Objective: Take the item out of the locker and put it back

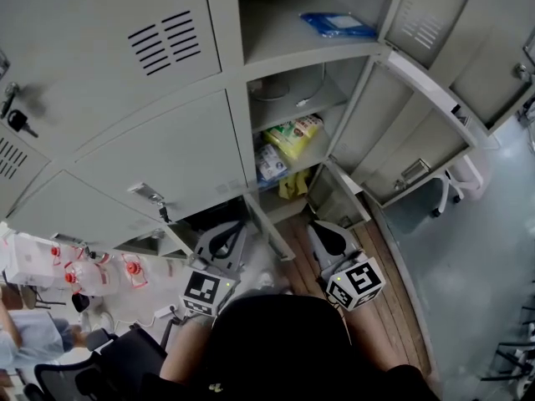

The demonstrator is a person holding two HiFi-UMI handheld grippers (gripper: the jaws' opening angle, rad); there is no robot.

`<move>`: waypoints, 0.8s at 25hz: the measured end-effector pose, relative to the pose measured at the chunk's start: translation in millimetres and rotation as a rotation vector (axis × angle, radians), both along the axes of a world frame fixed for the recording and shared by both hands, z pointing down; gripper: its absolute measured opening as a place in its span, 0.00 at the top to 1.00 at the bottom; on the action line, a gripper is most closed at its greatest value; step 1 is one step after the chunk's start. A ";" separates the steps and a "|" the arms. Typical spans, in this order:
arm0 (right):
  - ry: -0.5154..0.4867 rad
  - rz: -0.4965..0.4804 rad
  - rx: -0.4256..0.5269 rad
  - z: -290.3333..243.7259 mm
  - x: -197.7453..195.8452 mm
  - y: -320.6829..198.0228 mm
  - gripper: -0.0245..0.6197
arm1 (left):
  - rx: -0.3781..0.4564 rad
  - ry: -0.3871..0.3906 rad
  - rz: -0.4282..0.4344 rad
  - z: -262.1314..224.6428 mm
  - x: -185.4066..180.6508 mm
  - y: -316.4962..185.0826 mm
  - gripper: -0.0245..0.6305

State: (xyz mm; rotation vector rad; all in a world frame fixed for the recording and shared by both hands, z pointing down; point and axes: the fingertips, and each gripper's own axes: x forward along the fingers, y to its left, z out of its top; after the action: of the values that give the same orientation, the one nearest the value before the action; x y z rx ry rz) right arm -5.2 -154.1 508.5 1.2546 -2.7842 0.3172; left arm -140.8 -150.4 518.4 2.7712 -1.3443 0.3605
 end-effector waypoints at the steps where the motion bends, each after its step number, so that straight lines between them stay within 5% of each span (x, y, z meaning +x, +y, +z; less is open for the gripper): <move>1: 0.003 0.000 -0.001 1.4 0.8 -0.3 0.96 | -0.005 0.001 0.004 0.7 3.3 0.3 0.94; 20: 0.026 0.001 0.030 -9.4 -5.5 -15.2 0.96 | 0.020 0.007 0.051 -3.4 22.4 -15.1 0.94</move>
State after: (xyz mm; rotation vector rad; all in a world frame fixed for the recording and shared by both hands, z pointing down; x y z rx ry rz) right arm -10.7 -169.3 499.2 1.2577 -2.7767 0.2578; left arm -118.4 -165.5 515.0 2.8246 -1.2849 0.3416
